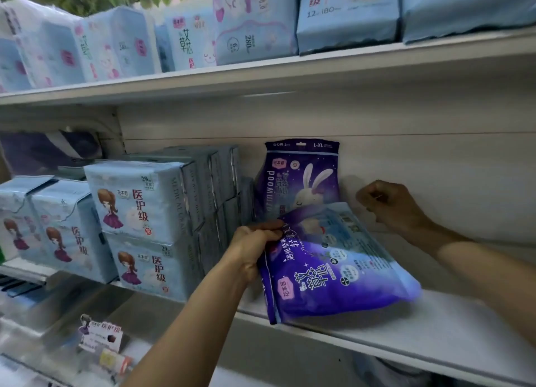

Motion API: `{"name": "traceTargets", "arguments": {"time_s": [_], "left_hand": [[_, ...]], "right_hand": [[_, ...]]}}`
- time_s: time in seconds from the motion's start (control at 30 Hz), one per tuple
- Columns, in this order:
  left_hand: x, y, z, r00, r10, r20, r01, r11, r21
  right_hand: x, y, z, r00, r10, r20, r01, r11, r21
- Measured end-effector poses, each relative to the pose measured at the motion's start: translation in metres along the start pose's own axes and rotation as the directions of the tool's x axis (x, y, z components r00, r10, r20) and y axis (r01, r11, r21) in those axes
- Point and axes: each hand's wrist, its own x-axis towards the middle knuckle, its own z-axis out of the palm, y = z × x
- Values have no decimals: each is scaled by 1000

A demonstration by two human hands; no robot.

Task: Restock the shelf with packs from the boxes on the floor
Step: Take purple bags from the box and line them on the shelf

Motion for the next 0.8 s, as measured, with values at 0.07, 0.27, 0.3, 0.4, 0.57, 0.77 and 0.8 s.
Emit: {"name": "traceTargets", "arguments": {"time_s": [0.07, 0.27, 0.3, 0.4, 0.57, 0.77, 0.8], "left_hand": [[-2, 2, 9, 1000, 12, -15, -12, 998, -62], [-8, 12, 28, 998, 41, -44, -48, 982, -184], [-11, 14, 30, 998, 37, -42, -45, 981, -189], [-20, 20, 37, 999, 35, -24, -39, 974, -225], [-32, 26, 46, 998, 62, 8, -58, 967, -247], [-40, 31, 45, 998, -2, 58, 20, 952, -304], [-41, 32, 45, 997, 5, 79, 19, 953, -302]], "right_hand": [[-15, -13, -11, 997, -75, 1, 75, 996, 45], [-65, -42, -38, 972, -146, 183, 164, 982, -91], [-72, -43, -41, 961, -180, 210, 215, 963, -160], [-89, -36, -50, 893, -359, 272, 449, 746, -491], [-102, -34, -50, 748, -563, 350, 629, 434, -645], [-104, -32, -50, 615, -722, 318, 649, 233, -725], [-102, -31, -50, 629, -739, 241, 620, 290, -729]]}}
